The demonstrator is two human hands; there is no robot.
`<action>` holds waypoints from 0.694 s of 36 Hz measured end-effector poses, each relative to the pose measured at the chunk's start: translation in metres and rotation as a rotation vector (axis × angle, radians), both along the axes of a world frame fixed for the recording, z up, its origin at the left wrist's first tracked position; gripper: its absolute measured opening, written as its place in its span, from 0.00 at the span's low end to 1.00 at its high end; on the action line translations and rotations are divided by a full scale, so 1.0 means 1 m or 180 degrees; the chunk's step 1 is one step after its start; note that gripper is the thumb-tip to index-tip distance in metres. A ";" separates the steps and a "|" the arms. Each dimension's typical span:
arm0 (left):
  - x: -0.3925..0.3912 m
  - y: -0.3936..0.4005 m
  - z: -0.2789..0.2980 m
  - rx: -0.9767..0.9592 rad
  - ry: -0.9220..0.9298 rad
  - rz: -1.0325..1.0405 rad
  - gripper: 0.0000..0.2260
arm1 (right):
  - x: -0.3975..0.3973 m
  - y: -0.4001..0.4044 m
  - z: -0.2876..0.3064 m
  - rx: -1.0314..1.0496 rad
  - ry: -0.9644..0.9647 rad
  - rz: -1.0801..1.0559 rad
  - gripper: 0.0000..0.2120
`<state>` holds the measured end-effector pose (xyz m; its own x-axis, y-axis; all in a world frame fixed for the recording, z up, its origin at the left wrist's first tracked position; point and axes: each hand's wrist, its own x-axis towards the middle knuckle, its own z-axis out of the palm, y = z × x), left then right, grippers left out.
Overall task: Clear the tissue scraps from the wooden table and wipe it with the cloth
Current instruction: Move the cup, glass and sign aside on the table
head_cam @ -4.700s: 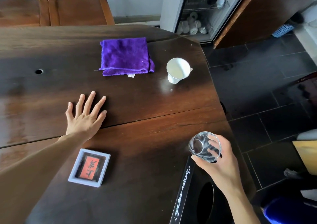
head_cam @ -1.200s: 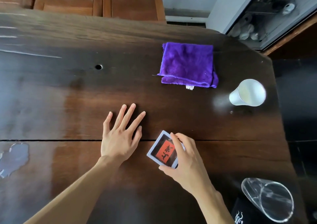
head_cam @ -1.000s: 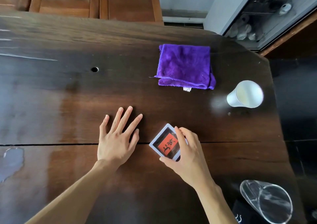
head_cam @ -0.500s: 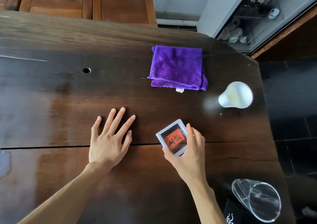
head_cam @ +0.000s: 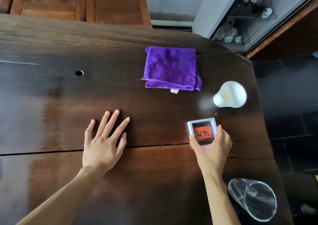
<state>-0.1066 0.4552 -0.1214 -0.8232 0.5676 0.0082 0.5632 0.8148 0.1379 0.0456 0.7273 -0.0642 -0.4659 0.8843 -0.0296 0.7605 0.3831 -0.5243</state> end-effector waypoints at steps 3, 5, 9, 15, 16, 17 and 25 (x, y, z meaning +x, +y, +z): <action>0.000 -0.001 -0.001 0.0005 0.0025 -0.0003 0.25 | -0.001 -0.003 -0.002 0.0053 -0.0013 -0.0097 0.46; 0.000 -0.001 -0.001 0.0009 0.0035 -0.0014 0.25 | 0.000 -0.005 -0.002 0.0036 -0.0018 -0.0154 0.47; 0.000 0.000 -0.001 0.0034 0.0027 -0.0017 0.25 | 0.005 -0.007 -0.003 -0.0036 -0.0015 -0.0240 0.49; 0.000 -0.001 -0.002 0.0025 0.0036 -0.0007 0.24 | 0.010 -0.010 -0.002 -0.0188 -0.0186 -0.0191 0.47; 0.000 -0.001 -0.002 0.0017 0.0038 -0.0003 0.24 | 0.011 -0.010 -0.001 -0.0198 -0.0169 -0.0194 0.47; 0.000 -0.001 -0.003 0.0009 0.0043 -0.0003 0.25 | 0.011 -0.010 -0.001 -0.0204 -0.0153 -0.0202 0.46; 0.000 -0.002 -0.003 -0.0008 0.0045 -0.0017 0.25 | 0.024 -0.008 -0.002 -0.0203 -0.0137 -0.0352 0.46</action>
